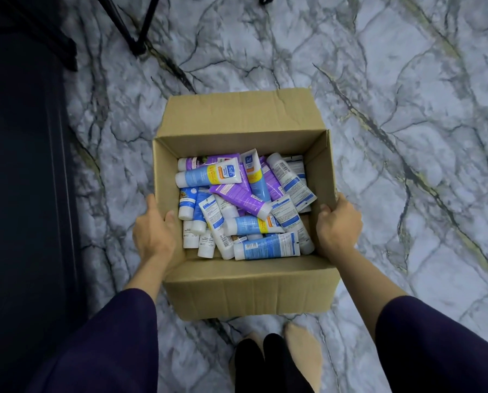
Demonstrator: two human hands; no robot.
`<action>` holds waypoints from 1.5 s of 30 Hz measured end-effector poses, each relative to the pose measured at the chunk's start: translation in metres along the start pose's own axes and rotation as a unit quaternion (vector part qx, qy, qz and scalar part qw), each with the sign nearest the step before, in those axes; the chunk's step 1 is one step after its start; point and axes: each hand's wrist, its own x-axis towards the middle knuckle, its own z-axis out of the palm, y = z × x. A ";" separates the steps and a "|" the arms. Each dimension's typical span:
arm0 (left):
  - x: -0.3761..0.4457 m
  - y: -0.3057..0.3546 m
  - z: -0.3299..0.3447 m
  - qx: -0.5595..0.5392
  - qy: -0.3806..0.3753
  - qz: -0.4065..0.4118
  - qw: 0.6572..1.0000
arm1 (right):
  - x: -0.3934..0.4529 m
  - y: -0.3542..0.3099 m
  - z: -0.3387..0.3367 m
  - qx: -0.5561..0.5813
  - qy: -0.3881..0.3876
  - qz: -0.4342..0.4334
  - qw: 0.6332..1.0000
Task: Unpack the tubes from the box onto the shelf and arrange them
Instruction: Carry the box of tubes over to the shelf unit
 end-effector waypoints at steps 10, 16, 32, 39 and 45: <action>-0.046 0.019 -0.127 -0.018 0.015 0.001 1.000 | -0.056 -0.048 -0.109 0.018 0.016 -0.037 0.999; -0.095 0.051 -0.289 -0.047 0.044 0.007 0.998 | -0.116 -0.120 -0.258 0.042 0.027 -0.093 0.994; -0.330 0.120 -0.585 -0.120 0.195 -0.040 0.973 | -0.253 -0.194 -0.605 0.048 0.038 -0.310 0.949; -0.471 0.101 -0.585 -0.146 0.243 -0.158 0.946 | -0.302 -0.155 -0.674 -0.003 0.016 -0.439 0.898; -0.601 0.044 -0.559 -0.186 0.276 -0.231 0.914 | -0.368 -0.105 -0.662 -0.037 -0.037 -0.519 0.853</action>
